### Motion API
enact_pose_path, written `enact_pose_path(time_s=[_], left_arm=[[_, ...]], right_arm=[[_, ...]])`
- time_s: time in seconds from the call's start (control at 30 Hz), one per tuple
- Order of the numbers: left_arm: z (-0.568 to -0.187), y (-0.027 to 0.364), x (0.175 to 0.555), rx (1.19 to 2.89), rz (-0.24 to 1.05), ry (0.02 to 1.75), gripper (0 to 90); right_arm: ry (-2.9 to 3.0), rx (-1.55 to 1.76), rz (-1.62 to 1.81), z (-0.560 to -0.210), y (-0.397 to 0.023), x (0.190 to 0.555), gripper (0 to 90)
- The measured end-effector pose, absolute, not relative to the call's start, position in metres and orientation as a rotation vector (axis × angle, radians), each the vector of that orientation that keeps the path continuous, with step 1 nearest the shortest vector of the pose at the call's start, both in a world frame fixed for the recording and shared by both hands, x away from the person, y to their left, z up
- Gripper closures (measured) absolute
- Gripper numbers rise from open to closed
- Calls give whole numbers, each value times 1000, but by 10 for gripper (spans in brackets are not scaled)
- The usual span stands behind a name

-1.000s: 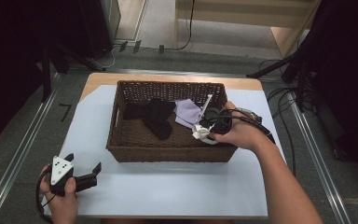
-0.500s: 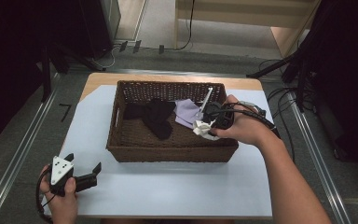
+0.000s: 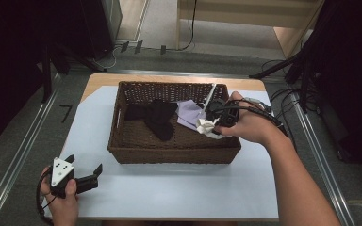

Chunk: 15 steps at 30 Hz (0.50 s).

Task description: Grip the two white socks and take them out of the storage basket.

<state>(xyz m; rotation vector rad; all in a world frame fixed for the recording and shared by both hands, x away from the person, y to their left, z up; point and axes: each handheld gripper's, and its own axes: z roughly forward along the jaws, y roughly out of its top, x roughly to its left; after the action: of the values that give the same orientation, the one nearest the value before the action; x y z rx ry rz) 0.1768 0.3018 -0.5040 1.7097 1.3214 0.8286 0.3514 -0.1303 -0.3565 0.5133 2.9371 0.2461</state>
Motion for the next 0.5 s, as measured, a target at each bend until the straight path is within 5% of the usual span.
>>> enact_pose_path(time_s=[0.5], left_arm=[[-504,301,177,1707,835,1321,2]], right_arm=[[2878,563,275,-327,-162,346,762]])
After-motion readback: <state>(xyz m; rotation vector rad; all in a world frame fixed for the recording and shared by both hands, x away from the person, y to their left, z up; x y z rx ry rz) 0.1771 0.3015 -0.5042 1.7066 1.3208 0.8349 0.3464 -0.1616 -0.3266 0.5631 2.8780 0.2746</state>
